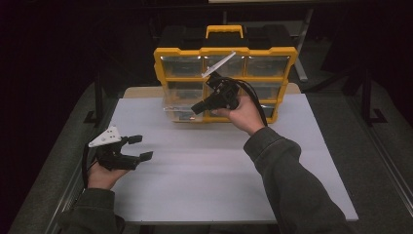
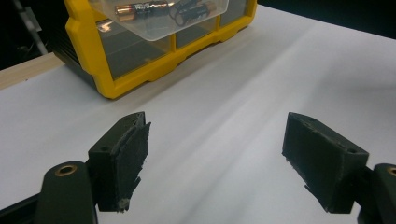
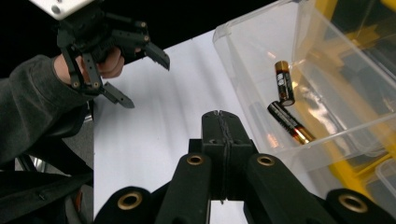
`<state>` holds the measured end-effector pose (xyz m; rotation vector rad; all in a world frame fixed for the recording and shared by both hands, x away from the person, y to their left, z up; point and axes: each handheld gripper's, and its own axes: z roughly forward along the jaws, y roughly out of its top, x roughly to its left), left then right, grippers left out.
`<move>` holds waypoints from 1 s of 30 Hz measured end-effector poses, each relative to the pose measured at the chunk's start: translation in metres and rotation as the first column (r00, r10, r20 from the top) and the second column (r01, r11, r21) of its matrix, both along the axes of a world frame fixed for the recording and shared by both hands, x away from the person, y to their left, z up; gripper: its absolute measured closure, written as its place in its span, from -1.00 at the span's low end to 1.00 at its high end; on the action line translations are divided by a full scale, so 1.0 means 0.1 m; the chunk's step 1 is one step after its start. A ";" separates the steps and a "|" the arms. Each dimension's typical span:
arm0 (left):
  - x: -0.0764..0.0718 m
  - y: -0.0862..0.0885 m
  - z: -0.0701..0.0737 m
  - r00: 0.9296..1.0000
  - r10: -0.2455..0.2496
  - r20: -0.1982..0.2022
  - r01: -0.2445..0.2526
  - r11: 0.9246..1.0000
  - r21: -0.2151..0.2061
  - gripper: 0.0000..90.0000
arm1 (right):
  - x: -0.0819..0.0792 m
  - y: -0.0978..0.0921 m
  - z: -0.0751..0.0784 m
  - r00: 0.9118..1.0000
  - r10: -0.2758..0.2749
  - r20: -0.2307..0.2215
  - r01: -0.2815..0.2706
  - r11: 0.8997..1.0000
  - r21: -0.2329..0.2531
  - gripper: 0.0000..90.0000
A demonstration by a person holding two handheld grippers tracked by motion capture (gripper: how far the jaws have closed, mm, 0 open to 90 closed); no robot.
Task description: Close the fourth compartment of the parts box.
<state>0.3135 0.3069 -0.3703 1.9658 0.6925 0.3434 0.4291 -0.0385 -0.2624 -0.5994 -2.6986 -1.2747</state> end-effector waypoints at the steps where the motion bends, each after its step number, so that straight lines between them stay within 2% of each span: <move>1: 0.00 0.00 0.00 1.000 0.001 -0.001 -0.001 1.000 -0.003 -0.52 | -0.01 0.00 -0.01 1.000 -0.003 -0.010 0.003 1.000 -0.003 0.97; 2: 0.00 0.00 -0.01 1.000 0.002 -0.001 -0.002 1.000 -0.007 -0.52 | -0.01 0.01 -0.02 1.000 0.001 -0.006 -0.001 1.000 0.001 0.97; 4: 0.00 0.00 -0.01 1.000 0.001 -0.001 -0.001 1.000 -0.005 -0.52 | -0.04 0.01 -0.03 1.000 -0.008 -0.030 0.007 1.000 -0.011 0.97; 7: 0.00 0.00 0.00 1.000 0.000 -0.001 0.000 1.000 -0.005 -0.52 | -0.05 0.04 -0.07 1.000 0.008 -0.022 -0.008 1.000 -0.009 0.97; 9: 0.00 0.00 0.00 1.000 -0.003 0.000 0.003 1.000 0.000 -0.52 | -0.04 0.05 -0.10 1.000 0.025 0.003 -0.025 1.000 -0.006 0.97; 12: 0.00 0.00 0.00 1.000 -0.004 0.001 0.004 1.000 0.000 -0.52 | -0.06 0.08 -0.12 1.000 0.024 -0.005 -0.024 1.000 -0.007 0.97; 14: 0.00 0.00 -0.01 1.000 0.000 0.001 0.000 1.000 -0.009 -0.52 | -0.05 0.11 -0.15 0.999 0.030 0.013 -0.030 0.999 -0.011 0.97; 15: 0.00 0.00 -0.01 1.000 0.000 0.000 0.000 1.000 -0.012 -0.52 | -0.06 0.12 -0.15 1.000 0.022 -0.005 -0.022 1.000 -0.019 0.97; 17: 0.00 0.00 -0.01 1.000 0.001 0.001 -0.001 1.000 -0.014 -0.52 | -0.06 0.14 -0.16 1.000 0.024 -0.012 -0.024 0.999 -0.022 0.97; 20: 0.00 0.00 -0.01 1.000 0.002 0.000 -0.002 1.000 -0.011 -0.52 | -0.05 0.19 -0.18 0.999 0.034 -0.001 -0.034 0.999 -0.022 0.97; 22: 0.00 0.01 0.00 1.000 0.000 -0.008 0.000 1.000 0.007 -0.52 | -0.04 0.22 -0.19 0.999 0.039 -0.003 -0.039 0.999 -0.028 0.97; 30: 0.00 -0.01 -0.02 1.000 0.001 -0.010 -0.001 1.000 -0.001 -0.52 | 0.01 0.34 -0.23 0.998 0.051 0.024 -0.050 0.998 -0.042 0.97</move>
